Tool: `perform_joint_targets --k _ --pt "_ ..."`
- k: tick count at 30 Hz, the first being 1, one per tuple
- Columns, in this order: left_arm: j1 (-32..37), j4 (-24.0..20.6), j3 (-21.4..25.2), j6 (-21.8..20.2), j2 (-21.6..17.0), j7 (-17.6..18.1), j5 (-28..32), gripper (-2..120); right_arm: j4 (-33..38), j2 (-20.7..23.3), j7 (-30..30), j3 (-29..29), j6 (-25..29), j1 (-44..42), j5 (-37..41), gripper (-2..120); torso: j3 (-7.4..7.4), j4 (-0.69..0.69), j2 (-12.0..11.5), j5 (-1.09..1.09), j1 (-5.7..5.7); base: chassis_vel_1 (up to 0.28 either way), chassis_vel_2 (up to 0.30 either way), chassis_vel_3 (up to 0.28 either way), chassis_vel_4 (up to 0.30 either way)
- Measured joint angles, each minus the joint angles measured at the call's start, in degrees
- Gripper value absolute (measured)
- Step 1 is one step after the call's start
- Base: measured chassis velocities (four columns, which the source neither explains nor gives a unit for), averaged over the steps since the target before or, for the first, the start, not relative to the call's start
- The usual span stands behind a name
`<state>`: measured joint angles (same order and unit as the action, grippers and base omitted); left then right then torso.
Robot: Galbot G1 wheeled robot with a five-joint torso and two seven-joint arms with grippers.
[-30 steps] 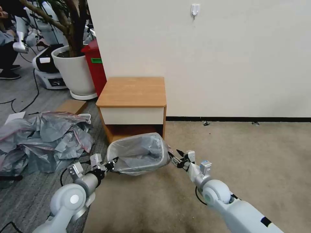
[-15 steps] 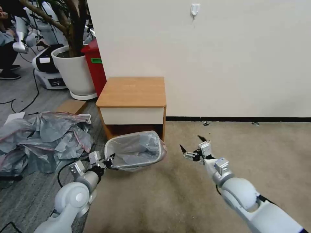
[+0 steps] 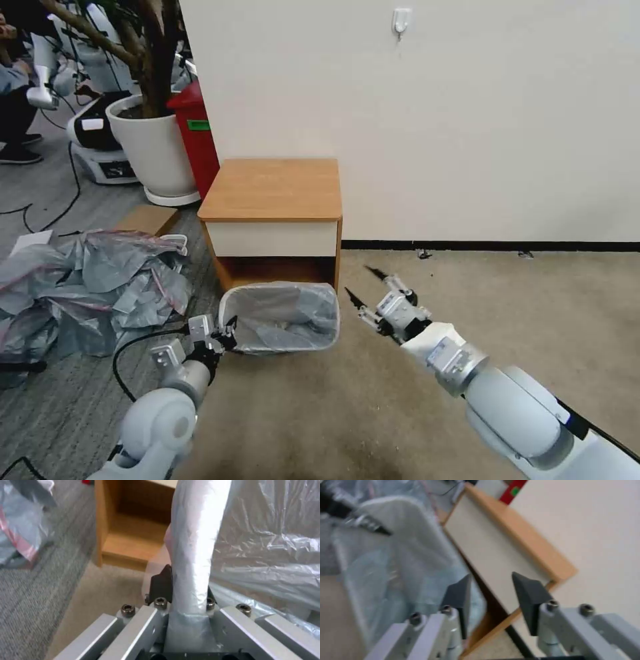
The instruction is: Pick up the garbage bag from the table and place it over the trash can.
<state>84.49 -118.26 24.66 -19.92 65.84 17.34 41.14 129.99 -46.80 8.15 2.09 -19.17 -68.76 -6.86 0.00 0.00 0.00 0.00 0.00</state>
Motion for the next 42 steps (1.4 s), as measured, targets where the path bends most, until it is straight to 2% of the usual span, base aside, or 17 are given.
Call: perform_joint_targets --k 3,6,8,18,26,42 --pt "0.2 -1.1 -1.1 0.5 0.4 0.0 -2.6 3 -1.3 -0.4 2.3 -3.8 -1.2 1.8 -0.8 17 0.0 0.0 0.0 0.01 0.0 0.0 0.0 0.0 0.0" --pt "0.3 -1.3 -1.6 0.7 0.6 0.0 -3.5 3 -1.7 -0.6 3.2 -5.0 -1.9 2.4 -0.8 12 0.0 0.0 0.0 0.0 0.0 0.0 0.0 0.0 0.0" --pt "0.7 -1.4 -2.7 1.2 1.1 -0.1 -6.3 3 -2.7 -1.3 4.9 -7.5 -3.8 4.0 -0.8 1 0.0 0.0 0.0 0.01 -0.01 0.0 0.0 0.0 0.0" --pt "1.5 -0.7 -5.9 2.6 2.9 -0.6 -12.3 3 -4.4 -2.8 8.6 -12.7 -10.2 9.2 -0.9 0 0.01 0.0 0.0 0.0 -0.01 0.0 0.0 0.0 0.0" --pt "2.0 -0.6 -7.9 2.9 3.8 -1.6 -16.1 3 -8.7 -4.4 13.0 -16.8 -16.4 15.3 -6.2 0 0.0 0.0 0.0 0.0 0.0 0.0 0.0 0.0 0.0" --pt "2.8 -1.5 -8.7 2.9 4.5 -1.9 -17.4 3 -16.2 -6.6 15.0 -21.3 -21.1 20.5 -9.6 0 0.01 0.0 0.0 0.0 0.0 0.0 0.0 0.0 0.0"
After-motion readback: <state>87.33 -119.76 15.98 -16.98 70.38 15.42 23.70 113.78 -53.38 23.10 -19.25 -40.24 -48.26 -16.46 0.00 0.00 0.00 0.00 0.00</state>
